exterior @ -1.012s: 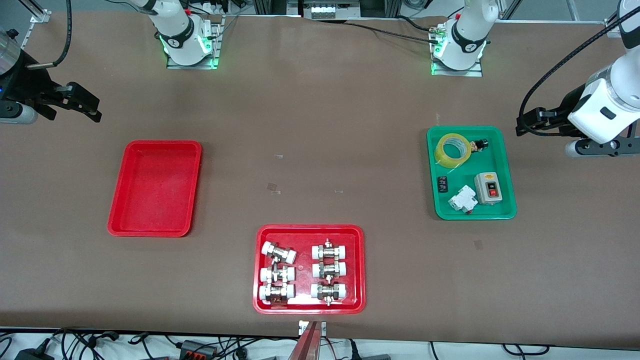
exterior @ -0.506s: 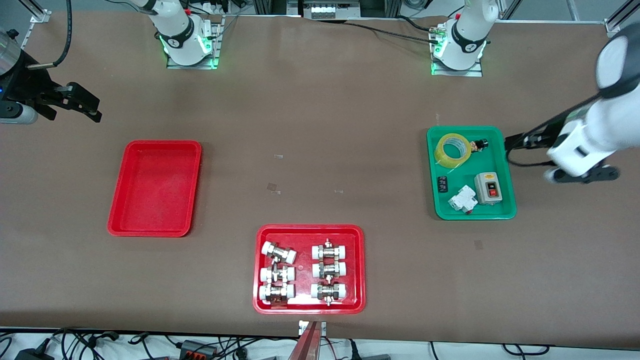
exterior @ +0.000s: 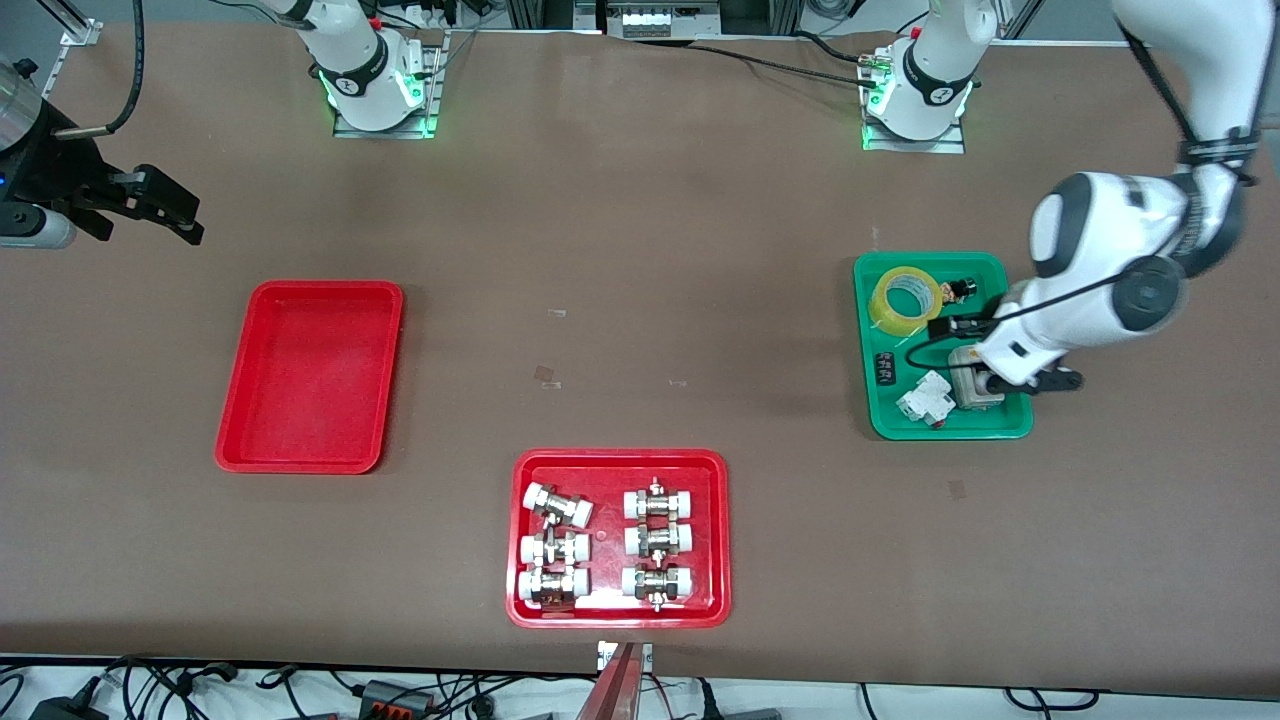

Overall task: Left arm passes tape to right arm into tray
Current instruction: 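Lower the left gripper onto the yellow tape roll in the green tray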

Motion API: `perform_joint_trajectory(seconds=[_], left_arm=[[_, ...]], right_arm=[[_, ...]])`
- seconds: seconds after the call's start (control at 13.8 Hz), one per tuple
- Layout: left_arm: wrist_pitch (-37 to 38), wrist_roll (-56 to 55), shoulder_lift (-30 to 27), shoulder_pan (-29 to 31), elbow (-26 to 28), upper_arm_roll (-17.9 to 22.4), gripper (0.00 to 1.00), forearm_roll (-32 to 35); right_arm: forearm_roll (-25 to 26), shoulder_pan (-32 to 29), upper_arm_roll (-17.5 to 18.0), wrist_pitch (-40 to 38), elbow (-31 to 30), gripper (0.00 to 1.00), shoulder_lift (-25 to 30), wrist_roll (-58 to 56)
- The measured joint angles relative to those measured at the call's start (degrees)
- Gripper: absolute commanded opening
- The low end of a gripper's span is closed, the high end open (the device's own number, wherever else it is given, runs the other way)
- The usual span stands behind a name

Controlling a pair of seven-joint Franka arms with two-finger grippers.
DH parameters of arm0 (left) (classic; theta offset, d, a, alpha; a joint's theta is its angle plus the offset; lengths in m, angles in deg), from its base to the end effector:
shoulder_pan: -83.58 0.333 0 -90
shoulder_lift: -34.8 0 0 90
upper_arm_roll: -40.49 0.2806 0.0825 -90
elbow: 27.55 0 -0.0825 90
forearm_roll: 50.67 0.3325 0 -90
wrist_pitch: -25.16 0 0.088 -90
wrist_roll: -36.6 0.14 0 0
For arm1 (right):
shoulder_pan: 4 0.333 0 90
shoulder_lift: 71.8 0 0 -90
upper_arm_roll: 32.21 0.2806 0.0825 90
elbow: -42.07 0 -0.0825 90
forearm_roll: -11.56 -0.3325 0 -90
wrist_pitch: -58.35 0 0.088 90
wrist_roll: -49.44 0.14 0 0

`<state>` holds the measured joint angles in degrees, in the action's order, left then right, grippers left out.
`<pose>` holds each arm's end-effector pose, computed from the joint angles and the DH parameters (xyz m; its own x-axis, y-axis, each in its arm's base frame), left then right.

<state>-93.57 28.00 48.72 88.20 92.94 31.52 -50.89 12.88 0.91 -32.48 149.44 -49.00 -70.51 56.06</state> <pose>0.4885 -0.0382 0.2547 0.9600 0.0730 -0.2704 0.0758 -0.9971 -0.0002 0.4981 0.0372 0.5612 0.9991 -0.0341 0.0253 -0.0346 -0.9992 0.0201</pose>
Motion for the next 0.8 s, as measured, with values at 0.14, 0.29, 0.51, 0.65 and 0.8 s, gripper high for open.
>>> perform_joint_trajectory(seconds=[0.14, 0.29, 0.51, 0.65, 0.8], left_arm=[[-3.6, -0.3, -1.2, 0.0, 5.6, 0.0, 1.00, 0.0], [-6.4, -0.8, -1.9, 0.2, 9.0, 0.0, 1.00, 0.0], [-12.5, -0.9, -2.1, 0.4, 13.3, 0.0, 1.00, 0.0], [-13.9, -1.0, -1.9, 0.5, 15.0, 0.1, 1.00, 0.0], [-14.2, -1.0, -1.4, 0.5, 15.7, 0.1, 0.99, 0.0]], right_arm=[[0.0, 0.0, 0.0, 0.0, 0.0, 1.00, 0.0, 0.0], [0.0, 0.0, 0.0, 0.0, 0.0, 1.00, 0.0, 0.0], [0.0, 0.0, 0.0, 0.0, 0.0, 1.00, 0.0, 0.0], [0.0, 0.0, 0.0, 0.0, 0.0, 1.00, 0.0, 0.0], [0.0, 0.0, 0.0, 0.0, 0.0, 1.00, 0.0, 0.0]])
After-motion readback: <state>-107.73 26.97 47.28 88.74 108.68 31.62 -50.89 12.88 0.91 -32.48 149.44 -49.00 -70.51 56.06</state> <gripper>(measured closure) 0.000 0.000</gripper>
